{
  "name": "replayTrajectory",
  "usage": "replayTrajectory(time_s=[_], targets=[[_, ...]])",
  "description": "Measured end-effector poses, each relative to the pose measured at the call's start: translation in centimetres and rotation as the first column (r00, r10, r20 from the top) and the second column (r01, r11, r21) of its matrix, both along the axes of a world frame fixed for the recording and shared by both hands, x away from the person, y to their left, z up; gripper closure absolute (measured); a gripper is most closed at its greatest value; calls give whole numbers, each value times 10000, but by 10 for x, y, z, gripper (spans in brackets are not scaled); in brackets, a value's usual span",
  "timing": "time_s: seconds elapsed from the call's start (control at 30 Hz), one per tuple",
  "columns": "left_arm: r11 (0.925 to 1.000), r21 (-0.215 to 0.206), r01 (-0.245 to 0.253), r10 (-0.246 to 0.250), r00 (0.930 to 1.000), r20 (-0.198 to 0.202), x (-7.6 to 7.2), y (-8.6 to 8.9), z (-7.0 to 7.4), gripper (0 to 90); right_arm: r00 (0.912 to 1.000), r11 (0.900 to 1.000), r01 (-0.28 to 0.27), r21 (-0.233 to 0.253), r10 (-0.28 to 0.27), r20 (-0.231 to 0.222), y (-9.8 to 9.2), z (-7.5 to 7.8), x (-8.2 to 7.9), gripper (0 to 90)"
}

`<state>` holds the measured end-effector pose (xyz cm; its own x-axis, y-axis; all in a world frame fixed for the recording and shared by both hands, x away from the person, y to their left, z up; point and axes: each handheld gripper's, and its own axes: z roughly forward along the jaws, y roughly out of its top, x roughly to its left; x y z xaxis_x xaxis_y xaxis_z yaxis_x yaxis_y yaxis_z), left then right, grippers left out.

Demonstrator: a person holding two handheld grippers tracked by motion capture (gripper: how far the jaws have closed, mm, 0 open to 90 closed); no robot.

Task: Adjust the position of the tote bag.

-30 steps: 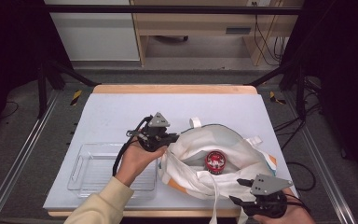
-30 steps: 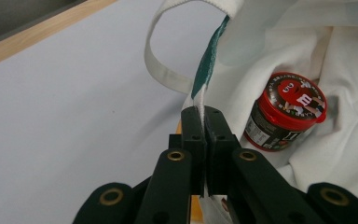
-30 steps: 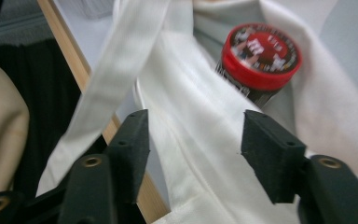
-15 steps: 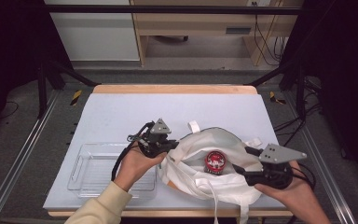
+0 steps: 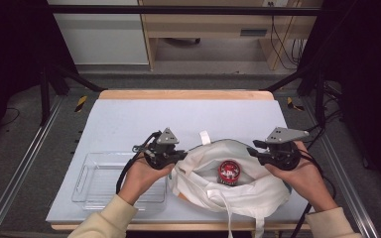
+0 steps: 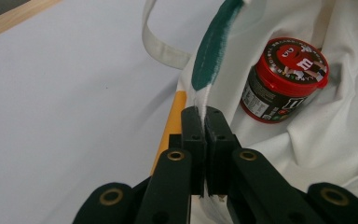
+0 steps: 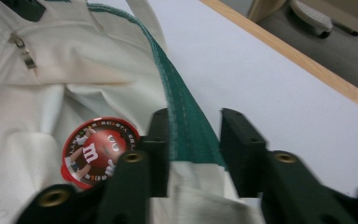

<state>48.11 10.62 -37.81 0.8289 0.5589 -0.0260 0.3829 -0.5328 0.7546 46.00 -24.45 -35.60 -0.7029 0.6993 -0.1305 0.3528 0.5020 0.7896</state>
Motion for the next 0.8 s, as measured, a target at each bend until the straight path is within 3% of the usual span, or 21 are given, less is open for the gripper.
replayTrajectory(time_s=[0.07, 0.27, 0.47, 0.5, 0.57, 0.7, 0.8], targets=[[10000, 81, 24, -24, 10000, -48, -1, 1, -1, 887, 9999, 9999, -125, 48, 125, -80, 2, 0, 2, 799], [9998, 174, 67, -66, 10000, -63, -4, 1, -5, 885, 9995, 9997, -169, -157, 165, -279, 9, 0, 3, 841], [9993, -371, -70, 87, 9989, 466, -14, 2, 6, 770, 9992, 9997, -131, -212, 122, -381, 10, 0, 7, 857], [9980, -606, -201, 237, 9980, 589, -17, 5, 11, 672, 9990, 9999, -120, -120, 115, -441, 10, -1, 9, 858], [9977, -630, -237, 283, 9969, 738, -20, 6, 14, 606, 9989, 9999, -128, -83, 124, -451, 11, -2, 9, 858], [9968, -795, -5, 77, 9958, 912, -31, 7, 22, 530, 9989, 9998, -152, -103, 147, -454, 12, -2, 10, 857], [9950, -880, 472, -377, 9936, 1064, -38, 6, 24, 523, 9988, 9999, -129, -54, 126, -477, 11, -2, 10, 856]])
